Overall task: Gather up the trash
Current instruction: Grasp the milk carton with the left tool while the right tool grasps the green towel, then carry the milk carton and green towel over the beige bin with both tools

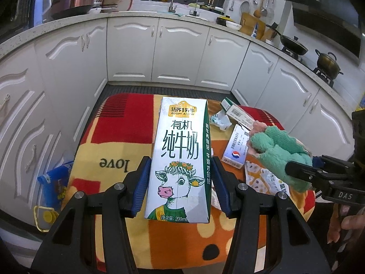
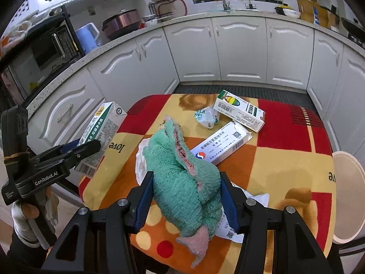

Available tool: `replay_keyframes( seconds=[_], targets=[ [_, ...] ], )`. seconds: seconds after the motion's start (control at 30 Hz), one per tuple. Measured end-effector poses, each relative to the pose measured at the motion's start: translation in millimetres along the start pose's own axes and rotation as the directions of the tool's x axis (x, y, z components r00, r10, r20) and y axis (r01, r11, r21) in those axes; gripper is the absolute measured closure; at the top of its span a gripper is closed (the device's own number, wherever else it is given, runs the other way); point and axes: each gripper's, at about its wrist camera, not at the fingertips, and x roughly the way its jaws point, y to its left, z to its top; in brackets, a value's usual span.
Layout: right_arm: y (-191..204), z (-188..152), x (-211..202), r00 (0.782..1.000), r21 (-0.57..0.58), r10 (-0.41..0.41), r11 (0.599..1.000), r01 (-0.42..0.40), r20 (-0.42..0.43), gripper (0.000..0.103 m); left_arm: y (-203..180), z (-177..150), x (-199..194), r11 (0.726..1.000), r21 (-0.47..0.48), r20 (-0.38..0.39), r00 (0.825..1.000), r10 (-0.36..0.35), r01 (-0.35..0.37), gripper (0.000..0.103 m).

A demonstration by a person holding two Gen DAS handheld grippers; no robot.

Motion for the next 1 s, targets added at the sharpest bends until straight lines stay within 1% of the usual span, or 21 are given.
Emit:
replay_keyframes(
  seconds=[0.23,0.4,0.53,0.67,1.0],
  targets=[
    [-5,-2,0,1.000,0.012,0.027,1.000,-0.027,0.007,0.050,-10,0,2,1.000,0.014,-0.006,1.000,0.005,-0.005,0.052],
    [-14,-1,-4,0.998,0.022,0.051,0.998,-0.051,0.025,0.050,-28,7,8,0.999,0.042,0.001,1.000,0.015,-0.015,0.052],
    [-28,4,-5,0.997,0.038,0.061,0.997,-0.062,0.038,0.050,-45,14,14,0.998,0.060,0.004,1.000,0.006,-0.006,0.052],
    [-45,7,-11,0.997,0.054,0.048,0.997,-0.051,0.063,0.050,-64,21,26,0.997,0.071,-0.012,1.000,-0.024,0.025,0.052],
    [-105,4,-35,0.995,0.141,-0.023,0.990,0.008,0.102,0.050,-136,32,53,0.981,0.150,-0.043,0.992,-0.116,0.121,0.052]
  ],
)
